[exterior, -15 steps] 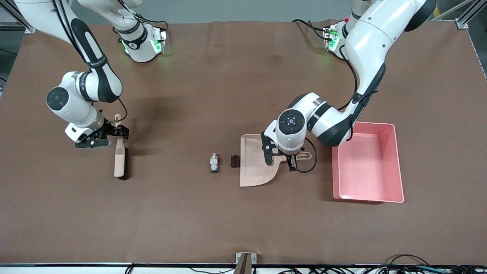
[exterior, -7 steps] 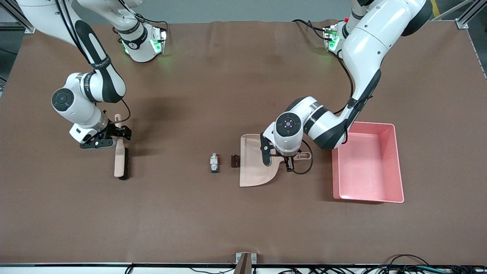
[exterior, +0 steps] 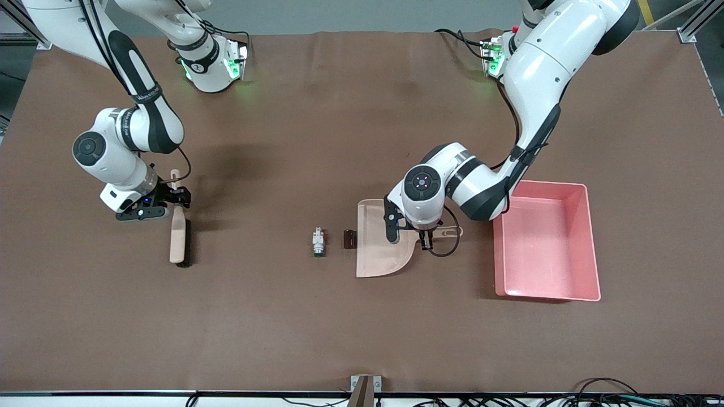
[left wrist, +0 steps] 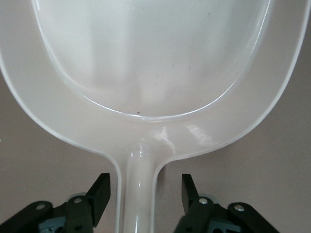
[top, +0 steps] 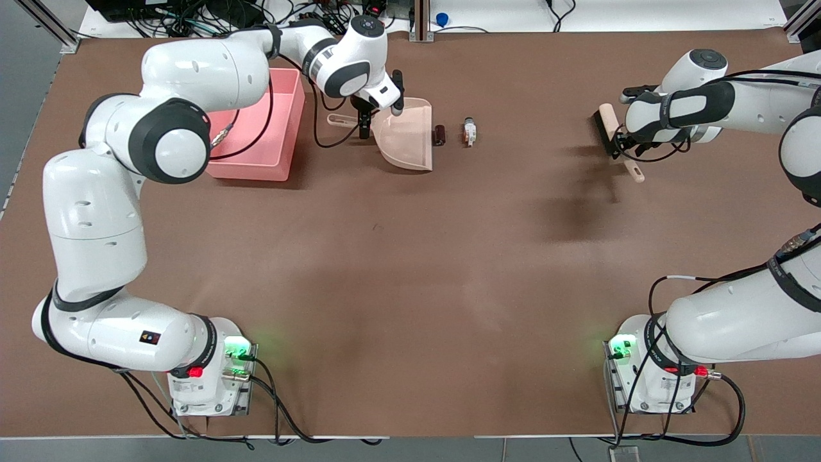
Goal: Clean e-waste and dump in bin
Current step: 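Close the left gripper on the dustpan handle and the right on the brush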
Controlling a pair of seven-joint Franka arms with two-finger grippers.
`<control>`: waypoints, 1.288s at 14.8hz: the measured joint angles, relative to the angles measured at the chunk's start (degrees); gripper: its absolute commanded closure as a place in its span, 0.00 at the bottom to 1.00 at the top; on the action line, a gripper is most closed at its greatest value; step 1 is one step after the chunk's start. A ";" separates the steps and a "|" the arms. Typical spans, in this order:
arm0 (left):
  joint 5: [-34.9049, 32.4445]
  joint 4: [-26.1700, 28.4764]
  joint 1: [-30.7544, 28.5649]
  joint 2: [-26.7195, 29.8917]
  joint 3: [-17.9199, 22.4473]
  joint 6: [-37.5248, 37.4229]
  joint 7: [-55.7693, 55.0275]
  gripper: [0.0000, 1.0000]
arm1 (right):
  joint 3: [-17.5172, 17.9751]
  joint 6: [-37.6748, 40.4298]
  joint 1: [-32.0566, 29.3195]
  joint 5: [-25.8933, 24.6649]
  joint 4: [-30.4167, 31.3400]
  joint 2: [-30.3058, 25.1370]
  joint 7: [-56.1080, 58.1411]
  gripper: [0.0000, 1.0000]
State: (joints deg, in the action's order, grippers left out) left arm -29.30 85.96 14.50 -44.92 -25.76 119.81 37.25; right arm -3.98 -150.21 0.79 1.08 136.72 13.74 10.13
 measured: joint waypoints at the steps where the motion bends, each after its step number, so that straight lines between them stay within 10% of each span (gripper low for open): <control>1: -0.11 0.00 0.00 -0.22 0.00 0.00 0.00 0.49 | -0.04 0.68 -0.09 0.00 -0.10 -0.07 0.18 0.32; 19: -0.28 -0.07 0.12 -0.38 -0.02 0.24 2.21 0.71 | -0.06 1.36 -0.10 0.00 -0.36 -0.34 0.42 0.56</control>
State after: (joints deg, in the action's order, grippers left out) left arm -29.58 85.88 14.62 -45.29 -25.78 120.04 39.46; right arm -4.04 -148.85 0.69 1.08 136.36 13.40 10.54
